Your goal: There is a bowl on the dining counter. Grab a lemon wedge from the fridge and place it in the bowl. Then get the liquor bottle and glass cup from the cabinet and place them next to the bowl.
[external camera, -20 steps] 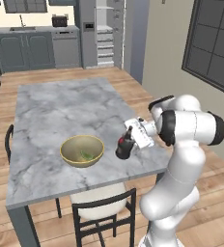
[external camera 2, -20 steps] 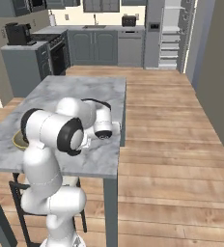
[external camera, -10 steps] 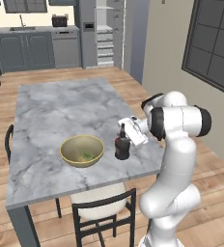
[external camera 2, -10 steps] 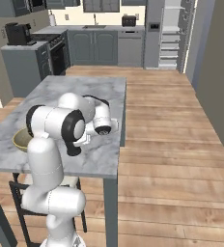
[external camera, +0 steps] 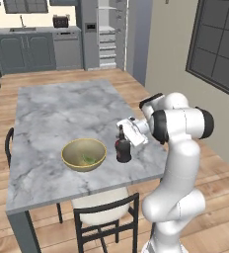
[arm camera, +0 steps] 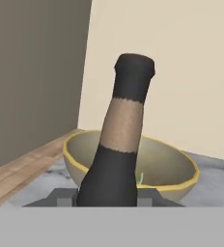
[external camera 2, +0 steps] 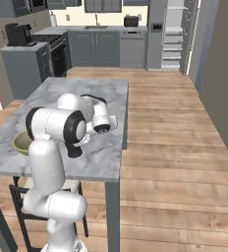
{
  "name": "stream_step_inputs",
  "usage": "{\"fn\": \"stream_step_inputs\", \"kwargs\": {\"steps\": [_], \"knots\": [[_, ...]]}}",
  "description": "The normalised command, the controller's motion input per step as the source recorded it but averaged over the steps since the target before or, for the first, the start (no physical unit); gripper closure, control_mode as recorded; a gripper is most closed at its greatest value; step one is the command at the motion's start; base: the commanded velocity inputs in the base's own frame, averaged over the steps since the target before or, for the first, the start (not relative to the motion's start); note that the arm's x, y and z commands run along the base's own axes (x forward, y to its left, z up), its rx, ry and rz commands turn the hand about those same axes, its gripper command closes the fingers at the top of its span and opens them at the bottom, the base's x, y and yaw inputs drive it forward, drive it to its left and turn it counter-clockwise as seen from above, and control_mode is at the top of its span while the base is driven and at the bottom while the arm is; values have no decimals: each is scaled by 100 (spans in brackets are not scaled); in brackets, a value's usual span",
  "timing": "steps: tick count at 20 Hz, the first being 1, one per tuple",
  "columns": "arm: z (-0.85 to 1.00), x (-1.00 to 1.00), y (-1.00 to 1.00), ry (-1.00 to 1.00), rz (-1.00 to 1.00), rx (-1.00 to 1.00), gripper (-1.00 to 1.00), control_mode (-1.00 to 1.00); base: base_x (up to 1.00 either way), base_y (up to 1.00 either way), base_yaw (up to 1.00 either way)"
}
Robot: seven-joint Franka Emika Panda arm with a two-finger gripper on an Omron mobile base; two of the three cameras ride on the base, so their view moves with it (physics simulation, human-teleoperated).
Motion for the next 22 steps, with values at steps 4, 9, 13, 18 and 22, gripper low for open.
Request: {"fn": "stream_step_inputs", "kwargs": {"steps": [4, 9, 13, 18, 22], "knots": [[-23, -6, 0, -12, 0, -1, 100, -100, 0, 0, 0], [-18, -11, 0, -15, 0, 0, 100, -100, 0, 0, 0], [-9, -1, 0, -12, 0, 0, -100, -100, 0, 0, 0], [0, 0, 0, -4, 0, 0, -100, -100, 0, 0, 0], [0, 0, 0, 0, 0, 0, -100, -100, 0, 0, 0]]}}
